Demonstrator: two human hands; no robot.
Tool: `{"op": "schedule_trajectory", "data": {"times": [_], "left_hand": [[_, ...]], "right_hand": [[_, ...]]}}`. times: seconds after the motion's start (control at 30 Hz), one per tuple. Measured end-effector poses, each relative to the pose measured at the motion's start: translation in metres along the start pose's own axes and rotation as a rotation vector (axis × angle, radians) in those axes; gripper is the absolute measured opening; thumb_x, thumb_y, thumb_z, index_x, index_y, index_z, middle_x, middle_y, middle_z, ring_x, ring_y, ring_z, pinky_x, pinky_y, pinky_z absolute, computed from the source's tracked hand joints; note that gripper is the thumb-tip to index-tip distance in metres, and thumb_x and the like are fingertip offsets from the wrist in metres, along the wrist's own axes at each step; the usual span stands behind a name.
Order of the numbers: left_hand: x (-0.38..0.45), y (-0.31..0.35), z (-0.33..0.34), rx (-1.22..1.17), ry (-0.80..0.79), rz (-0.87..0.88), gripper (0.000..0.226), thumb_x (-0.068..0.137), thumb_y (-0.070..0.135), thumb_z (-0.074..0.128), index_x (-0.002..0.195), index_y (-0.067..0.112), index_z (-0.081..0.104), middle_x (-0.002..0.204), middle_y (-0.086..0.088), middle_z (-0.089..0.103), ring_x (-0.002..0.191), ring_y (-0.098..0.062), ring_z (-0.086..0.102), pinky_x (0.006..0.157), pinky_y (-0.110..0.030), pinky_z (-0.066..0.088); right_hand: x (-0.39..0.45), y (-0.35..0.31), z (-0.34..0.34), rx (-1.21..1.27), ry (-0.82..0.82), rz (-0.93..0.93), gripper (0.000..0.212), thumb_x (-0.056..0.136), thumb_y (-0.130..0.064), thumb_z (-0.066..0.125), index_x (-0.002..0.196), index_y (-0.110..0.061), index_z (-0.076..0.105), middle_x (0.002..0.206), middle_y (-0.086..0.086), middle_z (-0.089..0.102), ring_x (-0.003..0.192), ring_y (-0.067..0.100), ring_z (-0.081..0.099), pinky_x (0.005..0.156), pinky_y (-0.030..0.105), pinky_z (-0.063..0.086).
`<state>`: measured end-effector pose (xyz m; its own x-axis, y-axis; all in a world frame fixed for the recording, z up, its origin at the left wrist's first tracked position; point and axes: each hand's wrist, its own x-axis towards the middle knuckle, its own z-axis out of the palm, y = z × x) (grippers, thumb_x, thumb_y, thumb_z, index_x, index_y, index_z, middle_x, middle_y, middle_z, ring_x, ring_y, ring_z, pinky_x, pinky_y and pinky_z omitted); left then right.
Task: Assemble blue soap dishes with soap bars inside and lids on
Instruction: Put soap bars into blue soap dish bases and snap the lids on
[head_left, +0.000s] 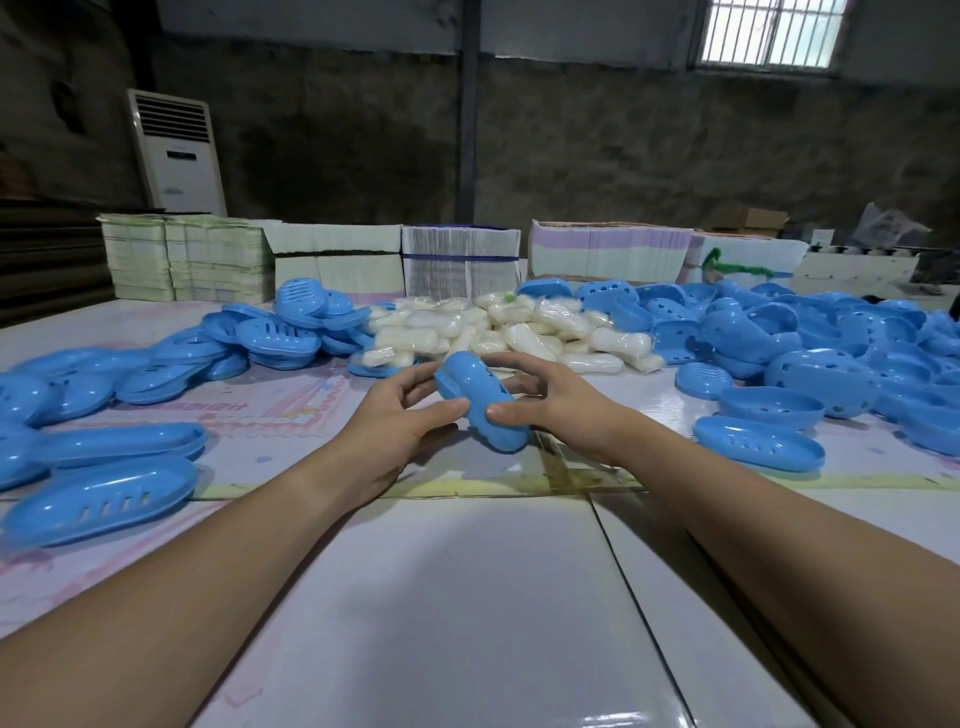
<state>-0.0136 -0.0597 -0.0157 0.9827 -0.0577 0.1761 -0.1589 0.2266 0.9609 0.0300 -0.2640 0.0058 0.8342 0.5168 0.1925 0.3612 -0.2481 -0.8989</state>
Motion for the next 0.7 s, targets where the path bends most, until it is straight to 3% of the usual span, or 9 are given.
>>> {"op": "schedule_trajectory", "data": {"times": [0.1, 0.37, 0.5, 0.7], "left_hand": [[-0.0012, -0.0001, 0.0030, 0.032, -0.029, 0.027, 0.055, 0.091, -0.003, 0.067, 0.142, 0.013, 0.053, 0.140, 0.000, 0.061, 0.124, -0.024, 0.063, 0.103, -0.052, 0.052], [-0.0016, 0.0003, 0.0036, 0.088, -0.051, 0.067, 0.061, 0.092, -0.005, 0.063, 0.148, 0.014, 0.048, 0.143, 0.004, 0.058, 0.126, -0.021, 0.062, 0.102, -0.051, 0.053], [-0.0015, -0.0017, -0.0009, 0.168, -0.087, 0.083, 0.064, 0.094, 0.000, 0.063, 0.152, 0.016, 0.042, 0.148, 0.005, 0.054, 0.136, -0.019, 0.053, 0.106, -0.051, 0.049], [-0.0049, -0.0004, -0.0015, 0.442, -0.104, 0.127, 0.071, 0.098, 0.015, 0.065, 0.159, 0.022, 0.030, 0.157, 0.010, 0.043, 0.144, -0.004, 0.038, 0.120, -0.041, 0.034]], "right_hand": [[-0.0003, -0.0017, -0.0006, 0.008, 0.012, -0.016, 0.066, 0.082, -0.021, 0.077, 0.141, -0.032, 0.049, 0.123, 0.004, 0.060, 0.110, 0.009, 0.061, 0.075, 0.020, 0.055], [-0.0003, -0.0021, 0.0000, 0.038, 0.022, -0.014, 0.064, 0.082, -0.017, 0.078, 0.139, -0.030, 0.052, 0.117, 0.001, 0.061, 0.100, 0.003, 0.063, 0.070, 0.019, 0.055], [-0.0009, -0.0047, 0.0012, -0.050, 0.034, -0.033, 0.065, 0.082, -0.022, 0.078, 0.141, -0.029, 0.051, 0.126, -0.002, 0.057, 0.107, 0.001, 0.056, 0.067, 0.012, 0.052], [-0.0026, -0.0102, 0.0007, -0.172, 0.028, -0.044, 0.066, 0.081, -0.025, 0.079, 0.140, -0.030, 0.051, 0.122, -0.004, 0.057, 0.111, 0.005, 0.055, 0.080, 0.021, 0.052]]}}
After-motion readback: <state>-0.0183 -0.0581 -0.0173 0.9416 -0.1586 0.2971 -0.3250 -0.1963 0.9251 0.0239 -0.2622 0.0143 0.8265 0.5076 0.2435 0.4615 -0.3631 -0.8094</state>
